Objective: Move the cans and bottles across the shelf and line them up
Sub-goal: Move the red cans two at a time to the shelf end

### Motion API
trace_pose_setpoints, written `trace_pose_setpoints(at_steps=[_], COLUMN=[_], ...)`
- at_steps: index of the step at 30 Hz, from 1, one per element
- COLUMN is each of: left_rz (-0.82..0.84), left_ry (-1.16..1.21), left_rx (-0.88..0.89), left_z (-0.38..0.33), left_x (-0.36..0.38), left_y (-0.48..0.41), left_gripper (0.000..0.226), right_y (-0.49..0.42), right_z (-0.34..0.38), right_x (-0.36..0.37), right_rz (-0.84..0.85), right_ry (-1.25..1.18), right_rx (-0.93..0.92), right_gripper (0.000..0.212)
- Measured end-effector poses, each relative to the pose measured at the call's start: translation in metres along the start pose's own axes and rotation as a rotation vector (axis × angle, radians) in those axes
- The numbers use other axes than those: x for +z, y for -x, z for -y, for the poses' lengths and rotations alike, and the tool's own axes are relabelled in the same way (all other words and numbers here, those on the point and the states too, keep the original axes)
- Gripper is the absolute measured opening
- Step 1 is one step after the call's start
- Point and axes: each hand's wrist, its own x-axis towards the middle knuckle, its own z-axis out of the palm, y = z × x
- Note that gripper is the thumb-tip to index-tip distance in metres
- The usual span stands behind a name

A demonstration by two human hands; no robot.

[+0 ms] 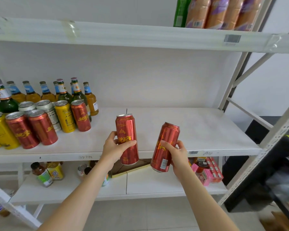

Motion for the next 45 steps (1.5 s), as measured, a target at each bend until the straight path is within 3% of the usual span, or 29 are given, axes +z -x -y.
trace_pose_setpoints(at_steps=[4, 17, 20, 32, 45], left_rz=[0.016, 0.127, 0.144, 0.114, 0.087], left_ry=[-0.019, -0.089, -0.099, -0.090, -0.132], left_rx=[0.014, 0.025, 0.030, 0.015, 0.019], left_z=[-0.008, -0.039, -0.043, -0.052, -0.058], left_x=[0.041, 0.194, 0.237, 0.387, 0.448], left_y=[-0.008, -0.076, -0.083, -0.067, -0.130], left_gripper=[0.052, 0.073, 0.065, 0.065, 0.074], right_y=[-0.018, -0.105, -0.122, -0.178, -0.269], right_z=[0.009, 0.053, 0.063, 0.099, 0.109], right_x=[-0.036, -0.152, -0.190, -0.332, -0.362], right_rz=[-0.020, -0.118, -0.126, -0.035, 0.005], right_ry=[-0.037, -0.076, -0.071, -0.024, -0.030], right_rx=[0.002, -0.061, -0.071, -0.040, -0.041], right_gripper=[0.045, 0.045, 0.044, 0.048, 0.051])
